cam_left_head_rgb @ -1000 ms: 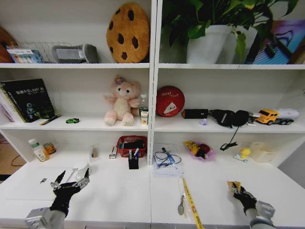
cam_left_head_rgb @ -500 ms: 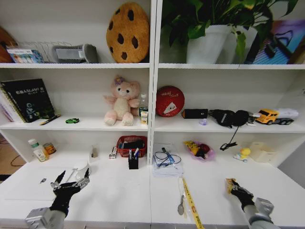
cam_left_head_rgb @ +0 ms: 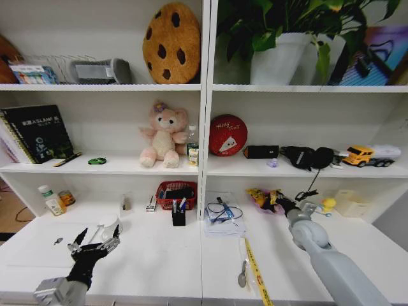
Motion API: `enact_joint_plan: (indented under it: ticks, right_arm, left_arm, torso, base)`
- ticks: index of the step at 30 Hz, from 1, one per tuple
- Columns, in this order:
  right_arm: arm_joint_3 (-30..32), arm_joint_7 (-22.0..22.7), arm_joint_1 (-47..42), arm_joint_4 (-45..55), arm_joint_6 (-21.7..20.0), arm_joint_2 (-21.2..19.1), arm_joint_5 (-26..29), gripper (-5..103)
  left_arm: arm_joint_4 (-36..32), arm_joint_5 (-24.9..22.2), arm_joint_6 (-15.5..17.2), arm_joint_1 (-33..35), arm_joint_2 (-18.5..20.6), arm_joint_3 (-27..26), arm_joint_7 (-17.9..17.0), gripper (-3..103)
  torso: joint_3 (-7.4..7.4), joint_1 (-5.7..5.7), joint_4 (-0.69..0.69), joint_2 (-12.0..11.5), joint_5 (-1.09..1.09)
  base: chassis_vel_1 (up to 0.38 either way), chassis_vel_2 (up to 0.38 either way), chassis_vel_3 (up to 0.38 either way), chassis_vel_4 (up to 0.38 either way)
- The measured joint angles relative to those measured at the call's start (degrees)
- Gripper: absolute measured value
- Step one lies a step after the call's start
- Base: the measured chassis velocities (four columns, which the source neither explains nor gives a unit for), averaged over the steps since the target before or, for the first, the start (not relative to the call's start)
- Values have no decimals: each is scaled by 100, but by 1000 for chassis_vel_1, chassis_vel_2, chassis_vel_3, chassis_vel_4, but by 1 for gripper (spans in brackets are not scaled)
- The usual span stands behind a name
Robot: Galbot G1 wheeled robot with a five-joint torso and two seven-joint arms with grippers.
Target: Organize the objects on the table.
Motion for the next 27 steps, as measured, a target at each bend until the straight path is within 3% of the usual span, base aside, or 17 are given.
enact_joint_plan:
  ticks: [4, 14, 16, 18, 20, 24, 27]
  right_arm:
    - [-216, -184, 311, -568, 225, 112, -466, 0]
    - [-245, -227, 423, -862, 339, 194, -529, 0]
    - [-142, -254, 320, -837, 339, 188, -531, 16]
    - [-105, -262, 284, -817, 340, 184, -531, 16]
    - [192, -269, -218, -350, 340, 124, -504, 32]
    - [431, -286, -840, 208, 469, 66, -682, 43]
    - [741, -238, -1821, 1062, 624, 103, -989, 54]
  left_arm:
    - [0, 0, 0, 0, 0, 0, 0, 100]
    - [0, 0, 0, 0, 0, 0, -1, 100]
    - [0, 0, 0, 0, 0, 0, -1, 100]
    - [0, 0, 0, 0, 0, 0, 0, 100]
    - [0, 0, 0, 0, 0, 0, -1, 100]
    - [0, 0, 0, 0, 0, 0, -1, 100]
    - [0, 0, 0, 0, 1, 0, 0, 100]
  torso:
    - [0, 0, -1, 0, 0]
    - [0, 0, 1, 0, 0]
    - [0, 0, 0, 0, 0]
    - [0, 0, 0, 0, 1]
    - [0, -1, 1, 1, 1]
    - [-1, 0, 2, 1, -1]
    - [-1, -1, -2, 1, 0]
  base:
    - [0, 0, 0, 0]
    - [0, 0, 0, 0]
    - [0, 0, 0, 0]
    - [0, 0, 0, 0]
    - [0, 0, 0, 0]
    - [0, 0, 0, 0]
    - [0, 0, 0, 0]
